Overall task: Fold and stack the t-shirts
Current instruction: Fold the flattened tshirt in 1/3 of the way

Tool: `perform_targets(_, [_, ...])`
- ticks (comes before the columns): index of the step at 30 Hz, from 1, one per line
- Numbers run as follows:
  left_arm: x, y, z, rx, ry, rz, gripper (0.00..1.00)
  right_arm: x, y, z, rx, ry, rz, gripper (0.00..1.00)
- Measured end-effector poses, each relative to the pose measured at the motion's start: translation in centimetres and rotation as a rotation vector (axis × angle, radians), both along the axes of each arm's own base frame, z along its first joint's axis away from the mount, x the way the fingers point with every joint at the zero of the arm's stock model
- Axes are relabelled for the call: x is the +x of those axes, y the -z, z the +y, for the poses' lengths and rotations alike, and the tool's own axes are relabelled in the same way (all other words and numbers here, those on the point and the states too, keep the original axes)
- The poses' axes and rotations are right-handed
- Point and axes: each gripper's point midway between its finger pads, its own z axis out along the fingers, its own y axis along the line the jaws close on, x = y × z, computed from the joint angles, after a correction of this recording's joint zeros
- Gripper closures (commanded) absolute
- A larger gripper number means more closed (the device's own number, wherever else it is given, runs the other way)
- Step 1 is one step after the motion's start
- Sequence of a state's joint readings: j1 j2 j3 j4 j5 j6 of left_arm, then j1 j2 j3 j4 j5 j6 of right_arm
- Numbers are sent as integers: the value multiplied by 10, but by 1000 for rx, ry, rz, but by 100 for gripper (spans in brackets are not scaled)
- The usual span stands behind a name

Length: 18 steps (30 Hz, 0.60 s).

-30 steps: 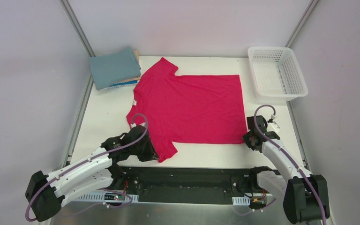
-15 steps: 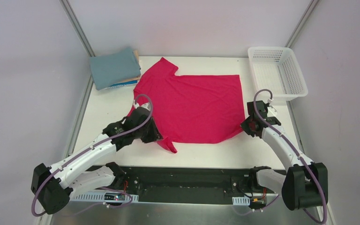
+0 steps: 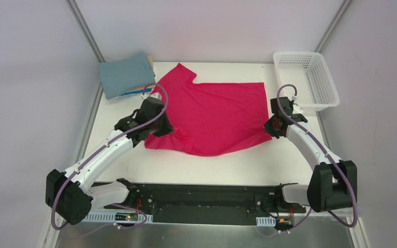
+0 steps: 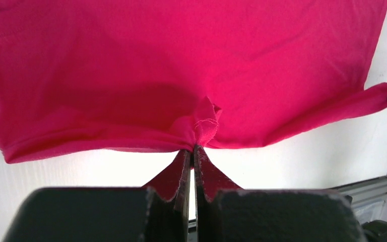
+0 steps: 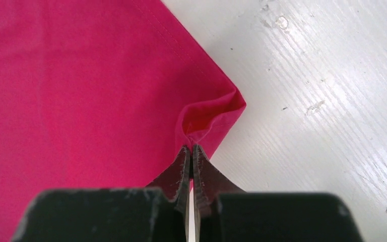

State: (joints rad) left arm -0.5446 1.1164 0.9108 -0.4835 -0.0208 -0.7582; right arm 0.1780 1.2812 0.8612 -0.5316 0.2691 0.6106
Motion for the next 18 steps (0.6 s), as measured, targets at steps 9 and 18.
perform_targets(9, [25,-8,19,86,-32,-76,100,20,-12,-2,-13,-1,-14,100])
perform_targets(18, [54,-9,37,146,-60,-131,100,34,-16,-6,-24,11,-10,100])
